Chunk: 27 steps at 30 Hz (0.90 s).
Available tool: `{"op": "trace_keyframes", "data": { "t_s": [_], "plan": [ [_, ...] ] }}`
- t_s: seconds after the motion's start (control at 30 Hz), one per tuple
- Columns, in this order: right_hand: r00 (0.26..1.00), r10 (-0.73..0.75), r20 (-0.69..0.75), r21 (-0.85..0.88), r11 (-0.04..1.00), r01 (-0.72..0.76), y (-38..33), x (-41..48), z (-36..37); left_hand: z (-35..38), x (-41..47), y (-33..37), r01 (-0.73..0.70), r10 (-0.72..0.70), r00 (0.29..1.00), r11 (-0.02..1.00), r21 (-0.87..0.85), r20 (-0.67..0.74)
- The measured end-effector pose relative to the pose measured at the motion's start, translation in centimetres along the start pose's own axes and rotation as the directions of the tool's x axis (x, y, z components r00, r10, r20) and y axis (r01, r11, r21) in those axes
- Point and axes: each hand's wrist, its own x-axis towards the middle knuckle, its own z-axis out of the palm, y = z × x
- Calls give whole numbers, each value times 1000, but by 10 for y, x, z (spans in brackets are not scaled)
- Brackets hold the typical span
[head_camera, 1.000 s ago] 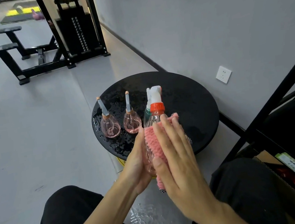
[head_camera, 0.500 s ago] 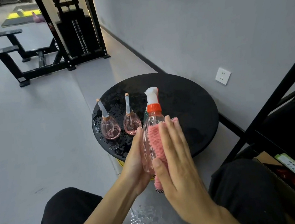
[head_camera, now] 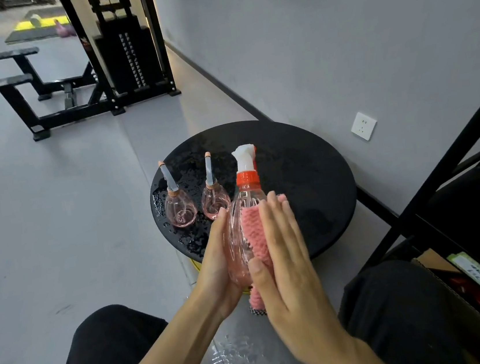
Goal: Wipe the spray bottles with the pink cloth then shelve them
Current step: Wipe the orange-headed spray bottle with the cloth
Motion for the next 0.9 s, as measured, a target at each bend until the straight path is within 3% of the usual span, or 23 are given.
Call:
{"op": "trace_keyframes", "data": {
  "t_s": [0.27,0.5,0.67,0.8,0.9],
  "plan": [
    [983,180,17,217,960,-180,13,36,-11,6,-3,-13,-13,7,998,995,103,62],
    [998,66,1,116,991,-66,25,15,0,0,16,-15,-80,71,995,989,127,67],
    [992,127,-3,274,954,-122,45,14,0,5,43,-12,-115,94,991,963,244,97],
    [954,298,37,509,816,-274,69,16,-4,9,75,-15,-101,91,995,954,281,49],
    [872,459,171,741,523,-421,91,21,-10,9,99,-20,-111,104,994,953,280,40]
  ]
}}
